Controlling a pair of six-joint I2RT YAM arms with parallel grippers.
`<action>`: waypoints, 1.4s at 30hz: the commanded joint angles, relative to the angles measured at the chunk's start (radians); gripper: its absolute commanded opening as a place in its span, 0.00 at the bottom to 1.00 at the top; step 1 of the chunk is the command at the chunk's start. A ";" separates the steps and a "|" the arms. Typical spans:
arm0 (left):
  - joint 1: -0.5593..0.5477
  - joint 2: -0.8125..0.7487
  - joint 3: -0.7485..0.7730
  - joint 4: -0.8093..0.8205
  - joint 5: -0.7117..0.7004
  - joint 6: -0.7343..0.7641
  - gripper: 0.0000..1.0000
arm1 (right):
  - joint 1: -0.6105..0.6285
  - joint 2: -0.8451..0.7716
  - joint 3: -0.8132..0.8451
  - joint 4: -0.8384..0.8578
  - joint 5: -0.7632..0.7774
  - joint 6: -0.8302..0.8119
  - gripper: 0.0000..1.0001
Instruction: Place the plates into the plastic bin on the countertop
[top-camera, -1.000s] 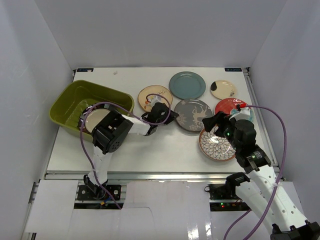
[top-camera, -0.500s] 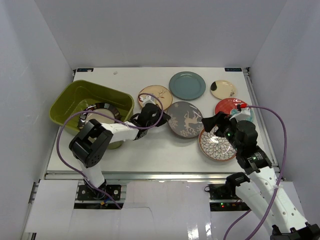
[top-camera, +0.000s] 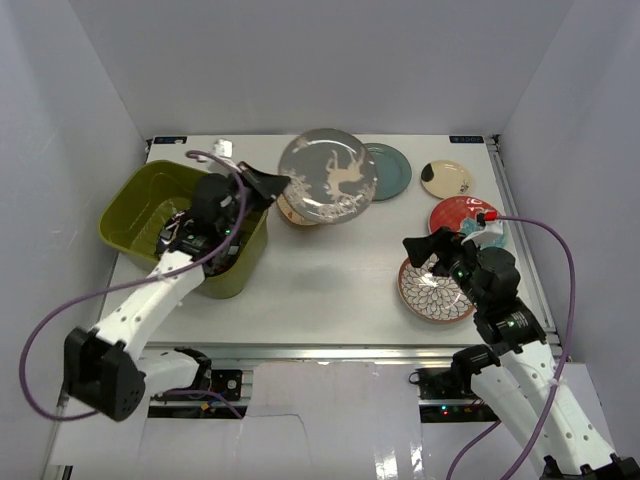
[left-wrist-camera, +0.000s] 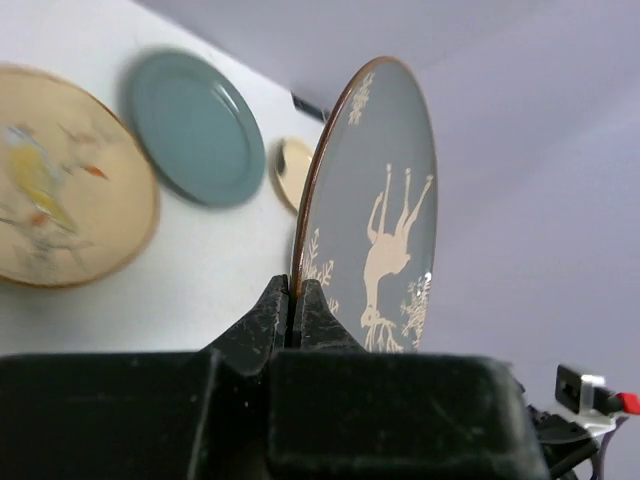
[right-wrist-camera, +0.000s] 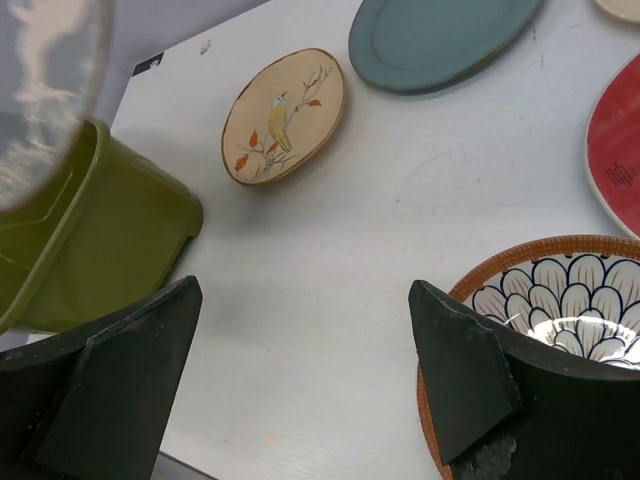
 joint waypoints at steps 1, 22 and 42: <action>0.120 -0.231 0.100 -0.187 -0.042 0.077 0.00 | -0.002 0.005 -0.024 0.061 -0.025 0.003 0.91; 0.345 -0.398 0.068 -0.613 -0.638 0.404 0.00 | -0.002 0.065 -0.030 0.090 -0.163 -0.032 0.91; 0.674 -0.059 0.016 -0.483 -0.175 0.332 0.00 | -0.002 0.088 -0.064 0.093 -0.180 -0.037 0.91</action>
